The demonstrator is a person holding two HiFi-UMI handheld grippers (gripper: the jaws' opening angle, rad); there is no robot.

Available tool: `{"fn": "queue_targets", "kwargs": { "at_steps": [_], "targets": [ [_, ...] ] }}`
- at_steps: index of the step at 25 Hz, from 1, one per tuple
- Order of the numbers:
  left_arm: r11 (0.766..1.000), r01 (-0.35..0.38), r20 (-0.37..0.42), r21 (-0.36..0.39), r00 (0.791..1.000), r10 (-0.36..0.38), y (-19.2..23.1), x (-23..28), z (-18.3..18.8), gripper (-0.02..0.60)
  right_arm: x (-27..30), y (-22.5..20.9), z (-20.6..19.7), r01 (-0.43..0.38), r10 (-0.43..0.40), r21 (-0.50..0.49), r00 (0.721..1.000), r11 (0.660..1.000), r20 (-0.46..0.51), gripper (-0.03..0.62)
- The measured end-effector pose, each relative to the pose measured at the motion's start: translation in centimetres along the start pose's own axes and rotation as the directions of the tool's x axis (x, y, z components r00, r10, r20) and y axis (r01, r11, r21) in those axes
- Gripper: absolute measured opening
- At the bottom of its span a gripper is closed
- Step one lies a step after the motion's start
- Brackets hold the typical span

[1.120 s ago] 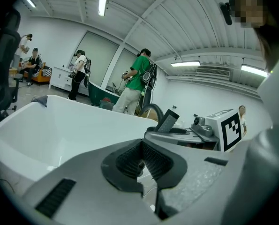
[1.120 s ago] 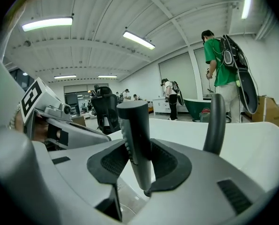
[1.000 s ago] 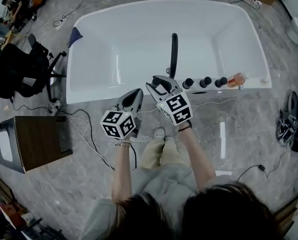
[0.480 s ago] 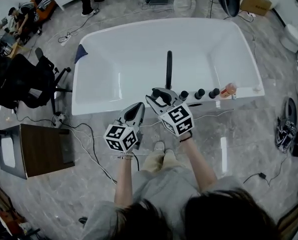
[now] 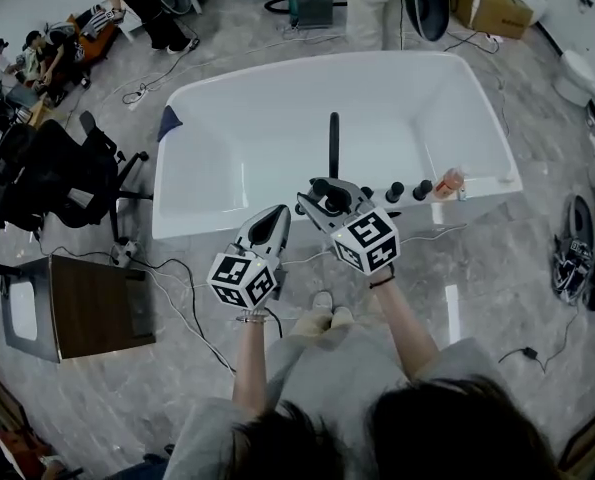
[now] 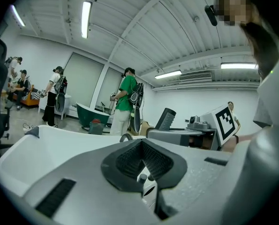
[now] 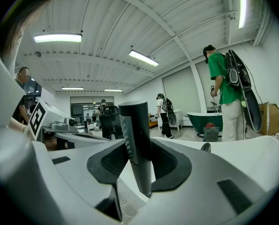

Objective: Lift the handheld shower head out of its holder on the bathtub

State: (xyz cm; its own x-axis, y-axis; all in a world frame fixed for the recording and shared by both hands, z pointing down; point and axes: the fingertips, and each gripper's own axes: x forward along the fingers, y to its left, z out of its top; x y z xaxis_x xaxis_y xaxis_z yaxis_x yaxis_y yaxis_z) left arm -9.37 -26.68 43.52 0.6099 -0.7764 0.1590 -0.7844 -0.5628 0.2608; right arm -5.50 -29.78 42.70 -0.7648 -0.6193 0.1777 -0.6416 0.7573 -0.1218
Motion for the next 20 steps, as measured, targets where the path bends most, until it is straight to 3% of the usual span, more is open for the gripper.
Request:
{"fn": "queue_targets", "kwargs": {
  "at_steps": [20],
  "targets": [
    [0.992, 0.036, 0.077, 0.12, 0.996, -0.046, -5.7, -2.8, 4.1, 0.005, -6.9, 2.6, 5.3, 0.013, -0.011, -0.022, 0.995, 1.0, 0.103, 0.137]
  ]
}}
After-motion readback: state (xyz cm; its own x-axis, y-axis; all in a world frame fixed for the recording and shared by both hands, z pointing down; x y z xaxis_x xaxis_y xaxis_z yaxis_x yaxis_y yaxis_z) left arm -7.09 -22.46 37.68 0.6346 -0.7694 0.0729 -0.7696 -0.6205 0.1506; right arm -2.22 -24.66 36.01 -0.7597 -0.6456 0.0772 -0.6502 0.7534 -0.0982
